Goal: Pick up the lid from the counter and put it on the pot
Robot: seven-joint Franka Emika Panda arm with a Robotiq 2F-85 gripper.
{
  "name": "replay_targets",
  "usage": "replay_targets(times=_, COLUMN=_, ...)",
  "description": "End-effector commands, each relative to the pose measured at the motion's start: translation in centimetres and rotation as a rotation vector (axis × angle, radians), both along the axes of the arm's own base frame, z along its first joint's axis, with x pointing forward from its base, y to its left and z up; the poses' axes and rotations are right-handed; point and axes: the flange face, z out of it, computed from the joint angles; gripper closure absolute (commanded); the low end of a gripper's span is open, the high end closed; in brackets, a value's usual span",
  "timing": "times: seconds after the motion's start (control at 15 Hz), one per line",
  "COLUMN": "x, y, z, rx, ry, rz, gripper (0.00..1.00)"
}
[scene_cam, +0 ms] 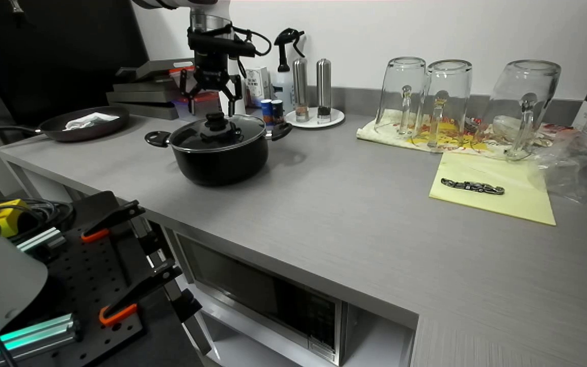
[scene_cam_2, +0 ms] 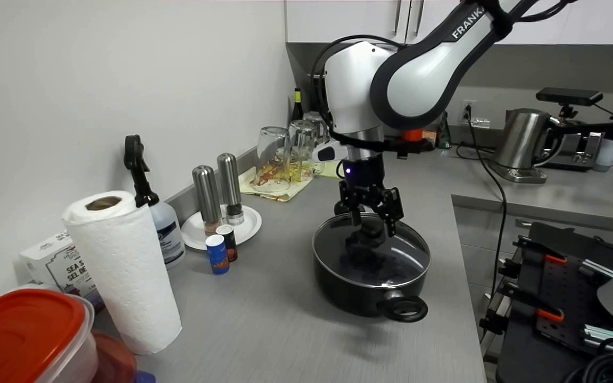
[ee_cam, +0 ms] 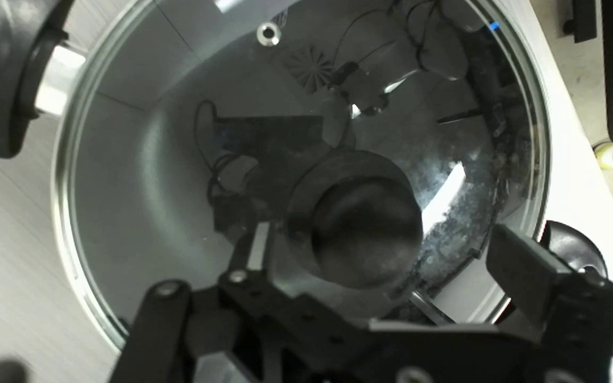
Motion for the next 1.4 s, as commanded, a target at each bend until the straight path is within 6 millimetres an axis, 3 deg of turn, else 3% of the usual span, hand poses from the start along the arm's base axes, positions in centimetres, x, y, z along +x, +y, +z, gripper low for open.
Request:
replay_targets(times=0.0, x=0.1, y=0.0, z=0.4, rx=0.030, ry=-0.002, rz=0.007, gripper=0.00)
replay_targets(times=0.33, x=0.5, y=-0.9, z=2.1, rx=0.040, ry=-0.052, rz=-0.020, gripper=0.00)
replay_targets(times=1.0, x=0.0, y=-3.7, z=8.1, rx=0.001, ry=-0.125, rz=-0.125, gripper=0.00)
replay_targets(times=1.2, x=-0.6, y=-4.5, z=9.1, rx=-0.003, ry=-0.128, rz=-0.163, gripper=0.00)
replay_targets(times=1.27, x=0.6, y=-3.9, z=8.2, rx=-0.006, ry=-0.132, rz=-0.126, gripper=0.00)
replay_targets(times=1.33, x=0.4, y=-4.1, z=8.4, rx=-0.006, ry=-0.132, rz=-0.134, gripper=0.00)
